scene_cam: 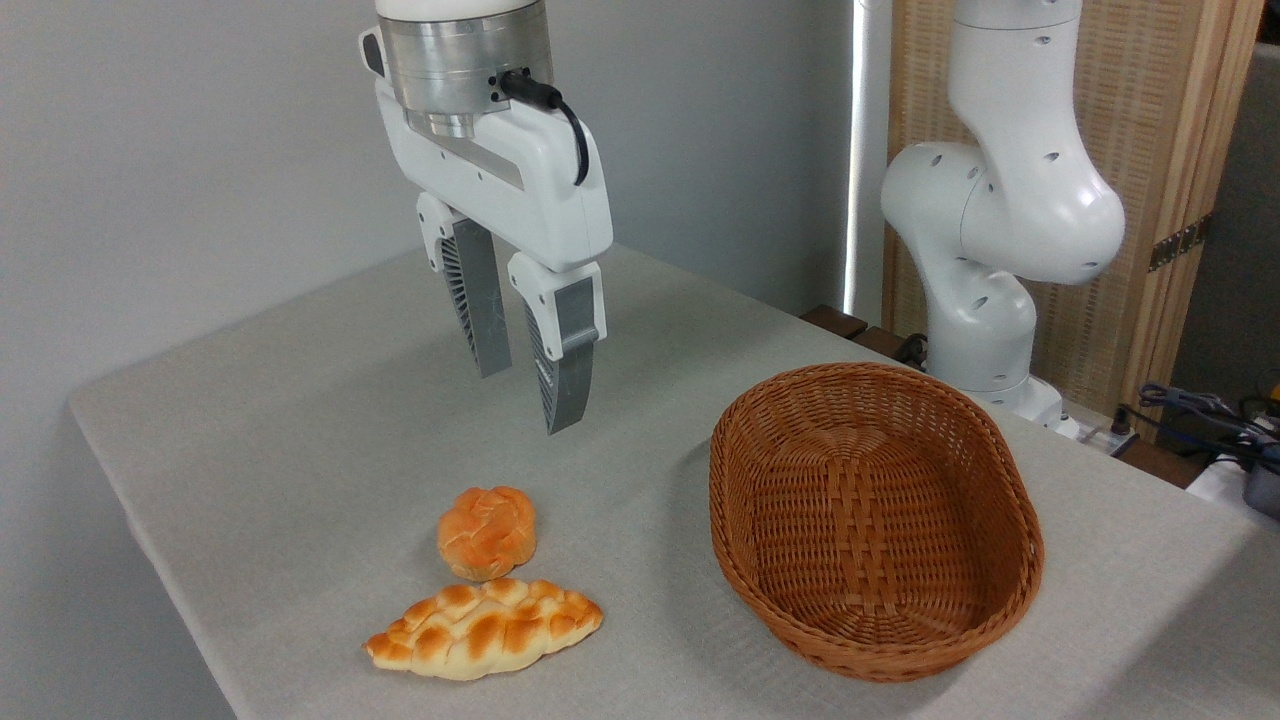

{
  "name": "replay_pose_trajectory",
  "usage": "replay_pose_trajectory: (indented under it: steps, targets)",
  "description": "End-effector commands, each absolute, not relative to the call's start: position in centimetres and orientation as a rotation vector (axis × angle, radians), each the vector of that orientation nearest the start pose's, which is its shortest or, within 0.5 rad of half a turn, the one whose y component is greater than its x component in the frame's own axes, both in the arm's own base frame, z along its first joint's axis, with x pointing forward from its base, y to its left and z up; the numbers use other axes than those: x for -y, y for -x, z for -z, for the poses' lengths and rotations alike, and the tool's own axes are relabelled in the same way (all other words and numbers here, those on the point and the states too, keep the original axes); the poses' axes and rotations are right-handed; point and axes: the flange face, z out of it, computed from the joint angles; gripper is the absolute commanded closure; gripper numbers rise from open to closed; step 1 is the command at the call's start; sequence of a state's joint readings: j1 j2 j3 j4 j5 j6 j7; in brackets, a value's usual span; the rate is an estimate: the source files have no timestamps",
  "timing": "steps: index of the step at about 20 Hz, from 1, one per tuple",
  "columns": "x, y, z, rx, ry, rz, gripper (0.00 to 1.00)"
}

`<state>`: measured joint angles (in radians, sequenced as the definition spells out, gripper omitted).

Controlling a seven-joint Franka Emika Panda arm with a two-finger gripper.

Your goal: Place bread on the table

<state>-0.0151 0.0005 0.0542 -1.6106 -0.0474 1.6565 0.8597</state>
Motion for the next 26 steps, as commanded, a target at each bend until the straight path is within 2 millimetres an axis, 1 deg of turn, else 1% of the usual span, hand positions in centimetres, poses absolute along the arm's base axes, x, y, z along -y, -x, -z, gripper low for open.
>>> replay_pose_trajectory:
  steps: [1,2,5,8,10,13,15,16,17,20,26]
  targets:
    - [-1.6,-55.2,-62.0,-1.246,2.932,0.096,0.00]
    - [-0.4,-55.2,-61.6,-1.272,2.924,0.084,0.00]
    - [0.8,-55.1,-60.8,-1.291,2.921,0.053,0.00]
    - [0.9,-55.1,-60.7,-1.267,2.934,0.051,0.00]
    - [0.9,-55.1,-60.7,-1.214,2.958,0.050,0.00]
    - [0.6,-55.0,-60.8,-1.206,2.959,0.052,0.00]
    - [-0.4,-54.9,-61.2,-1.190,2.963,0.062,0.00]
    - [-1.4,-54.8,-61.4,-1.165,2.973,0.071,0.00]
    - [-1.8,-54.8,-61.5,-1.158,2.975,0.074,0.00]
    - [-1.9,-54.8,-61.9,-1.152,2.972,0.087,0.00]
    - [-1.9,-54.8,-61.9,-1.157,2.970,0.084,0.00]
